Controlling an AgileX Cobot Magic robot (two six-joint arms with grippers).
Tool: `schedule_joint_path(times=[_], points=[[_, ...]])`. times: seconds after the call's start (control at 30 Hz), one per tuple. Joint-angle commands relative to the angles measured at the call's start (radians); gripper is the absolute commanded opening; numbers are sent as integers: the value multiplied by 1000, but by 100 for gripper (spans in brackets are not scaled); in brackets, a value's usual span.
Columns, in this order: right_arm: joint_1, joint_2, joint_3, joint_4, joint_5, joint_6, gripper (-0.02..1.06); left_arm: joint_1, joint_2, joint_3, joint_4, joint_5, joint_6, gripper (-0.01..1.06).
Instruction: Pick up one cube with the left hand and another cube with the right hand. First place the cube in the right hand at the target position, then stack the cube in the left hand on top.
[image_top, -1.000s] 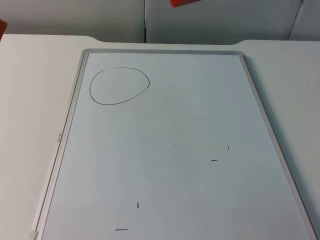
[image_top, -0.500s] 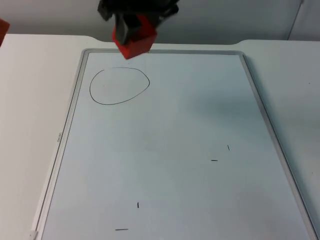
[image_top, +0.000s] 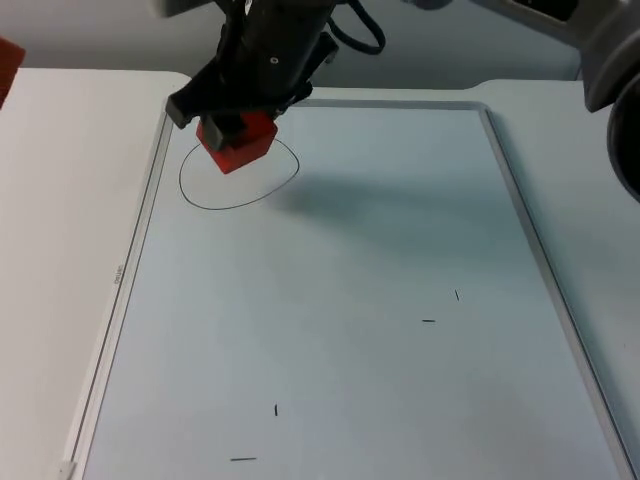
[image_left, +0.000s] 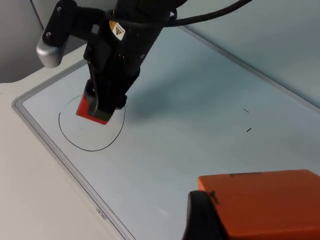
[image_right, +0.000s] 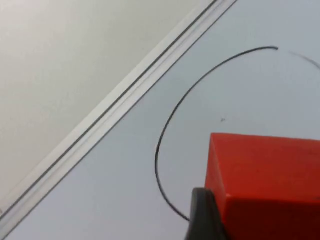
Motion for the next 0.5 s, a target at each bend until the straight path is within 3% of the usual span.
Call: schedule_joint_path(times=[0.0,0.47], points=[[3,8,-14,-17,-42,8,0,-8,-7,1,-10,-21,-6,17],[-10,52,-17,-24,-113,58,0,-8,-7,1,-10,-21,-6,17]])
